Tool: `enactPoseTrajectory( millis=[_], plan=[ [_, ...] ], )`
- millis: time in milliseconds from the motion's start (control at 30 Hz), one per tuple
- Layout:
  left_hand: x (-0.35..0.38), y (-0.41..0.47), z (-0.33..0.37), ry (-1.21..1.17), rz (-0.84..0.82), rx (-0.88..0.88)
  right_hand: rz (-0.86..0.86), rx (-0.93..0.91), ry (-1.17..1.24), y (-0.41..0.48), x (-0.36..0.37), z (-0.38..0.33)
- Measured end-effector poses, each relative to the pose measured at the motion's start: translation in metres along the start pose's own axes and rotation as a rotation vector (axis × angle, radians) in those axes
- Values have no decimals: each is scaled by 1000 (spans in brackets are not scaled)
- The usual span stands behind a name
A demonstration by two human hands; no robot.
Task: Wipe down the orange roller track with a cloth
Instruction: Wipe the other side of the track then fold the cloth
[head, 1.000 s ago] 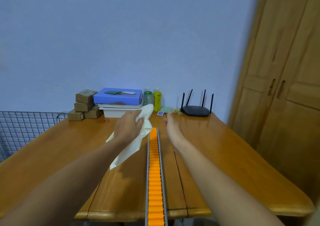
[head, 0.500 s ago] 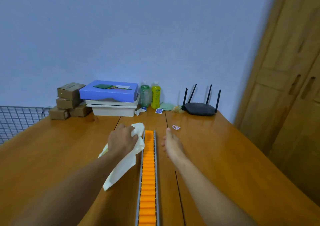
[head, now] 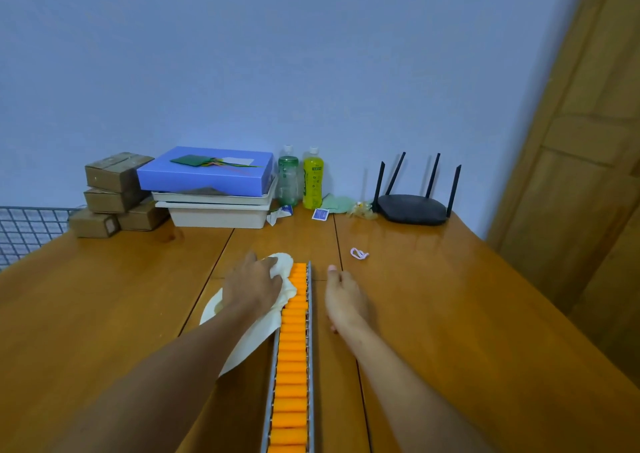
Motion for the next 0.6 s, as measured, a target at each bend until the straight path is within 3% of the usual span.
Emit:
enactPoseTrajectory(
  millis=[300,600],
  plan=[
    [-1,2,-5,-15,-90,57,-5,-137,-218,-4,3,5],
    [-13,-21,2,2,-115,134,-11,-153,-360,-26,-10,18]
  ],
)
Point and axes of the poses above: each hand's wrist, its own y-axis towards the middle knuckle, its own x-axis out of the palm, z = x × y, the point moved 3 cm from there along y, towards the middle knuckle, and after that the axes turned 14 degrees about x, right-handed, at the moved point
